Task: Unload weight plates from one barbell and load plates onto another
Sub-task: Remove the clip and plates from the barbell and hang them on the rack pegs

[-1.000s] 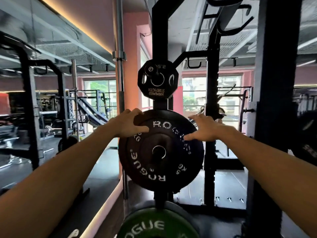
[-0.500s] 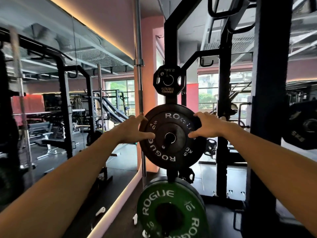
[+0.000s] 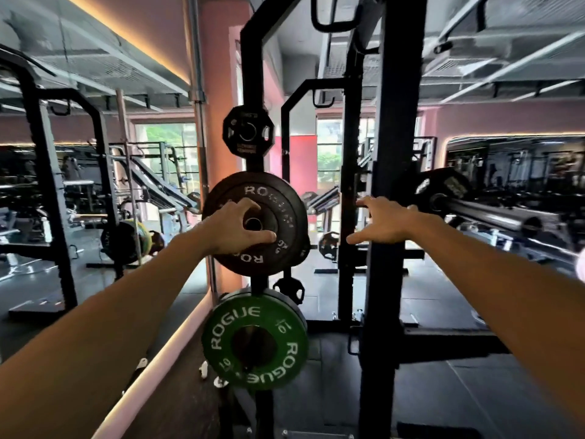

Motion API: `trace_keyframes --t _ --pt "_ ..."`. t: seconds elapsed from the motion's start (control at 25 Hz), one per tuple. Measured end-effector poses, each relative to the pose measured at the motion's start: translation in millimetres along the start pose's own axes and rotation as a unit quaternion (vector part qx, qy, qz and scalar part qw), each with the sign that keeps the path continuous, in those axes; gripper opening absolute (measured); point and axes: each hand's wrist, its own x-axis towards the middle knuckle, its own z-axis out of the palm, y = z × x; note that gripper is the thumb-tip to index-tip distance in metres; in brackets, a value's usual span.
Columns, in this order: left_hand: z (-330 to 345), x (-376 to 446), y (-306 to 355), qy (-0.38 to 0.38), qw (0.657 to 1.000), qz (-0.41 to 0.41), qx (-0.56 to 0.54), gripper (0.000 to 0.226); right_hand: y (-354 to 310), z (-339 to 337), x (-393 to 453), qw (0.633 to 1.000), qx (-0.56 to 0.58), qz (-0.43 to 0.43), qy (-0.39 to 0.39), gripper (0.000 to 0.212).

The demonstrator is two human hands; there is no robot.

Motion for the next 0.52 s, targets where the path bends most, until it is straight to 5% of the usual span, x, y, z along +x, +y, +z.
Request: trace_keyframes --t 0.52 --pt "121 84 225 -0.056 0.996 0.070 0.008 0.090 284 -64 -49 0.993 0.027 0.113 0.019 0.105"
